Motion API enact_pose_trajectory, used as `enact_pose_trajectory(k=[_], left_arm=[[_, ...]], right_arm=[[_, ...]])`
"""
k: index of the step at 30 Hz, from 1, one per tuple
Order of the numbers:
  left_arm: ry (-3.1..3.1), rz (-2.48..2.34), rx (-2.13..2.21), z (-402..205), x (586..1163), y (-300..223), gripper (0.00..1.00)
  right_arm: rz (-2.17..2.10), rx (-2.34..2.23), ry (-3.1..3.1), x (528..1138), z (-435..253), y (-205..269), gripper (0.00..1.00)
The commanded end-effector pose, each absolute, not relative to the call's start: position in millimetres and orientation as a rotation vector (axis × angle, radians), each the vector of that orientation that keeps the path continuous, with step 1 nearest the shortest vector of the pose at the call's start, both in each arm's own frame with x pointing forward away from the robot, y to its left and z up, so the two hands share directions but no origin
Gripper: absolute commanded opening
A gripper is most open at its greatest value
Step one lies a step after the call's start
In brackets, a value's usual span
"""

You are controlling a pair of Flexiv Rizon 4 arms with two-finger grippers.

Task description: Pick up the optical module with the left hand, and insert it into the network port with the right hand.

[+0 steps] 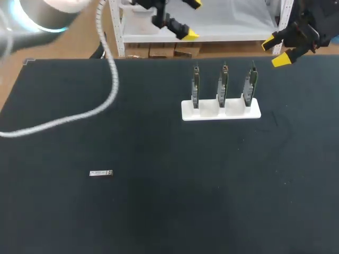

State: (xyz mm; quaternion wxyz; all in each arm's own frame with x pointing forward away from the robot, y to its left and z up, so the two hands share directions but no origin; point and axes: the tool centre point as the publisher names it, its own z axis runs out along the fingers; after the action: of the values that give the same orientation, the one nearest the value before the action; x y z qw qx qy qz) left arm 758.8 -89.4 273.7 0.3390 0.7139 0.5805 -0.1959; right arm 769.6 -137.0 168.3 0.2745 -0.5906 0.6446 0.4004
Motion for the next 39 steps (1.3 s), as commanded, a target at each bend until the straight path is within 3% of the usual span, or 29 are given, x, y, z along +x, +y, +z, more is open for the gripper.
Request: enact_pose_trajectory(k=[1,13,19,30,39], left_arm=[[1.879,-0.014,1.849,290.7,693.8,-25.2,1.00],[2.414,0.105,1.687,235.7,595.2,82.5,1.00],[2.588,0.120,1.766,199.4,561.2,102.8,1.00],[2.696,-0.048,1.892,139.1,538.8,130.0,1.00],[2.581,-0.025,2.078,125.4,543.3,147.7,1.00]], right_arm=[[1.070,-1.586,1.734,767.7,168.3,-136.5,1.00],[1.070,-1.586,1.734,767.7,168.3,-136.5,1.00],[1.070,-1.586,1.734,767.7,168.3,-136.5,1.00],[1.070,-1.586,1.734,767.7,168.3,-136.5,1.00],[1.070,-1.586,1.734,767.7,168.3,-136.5,1.00]])
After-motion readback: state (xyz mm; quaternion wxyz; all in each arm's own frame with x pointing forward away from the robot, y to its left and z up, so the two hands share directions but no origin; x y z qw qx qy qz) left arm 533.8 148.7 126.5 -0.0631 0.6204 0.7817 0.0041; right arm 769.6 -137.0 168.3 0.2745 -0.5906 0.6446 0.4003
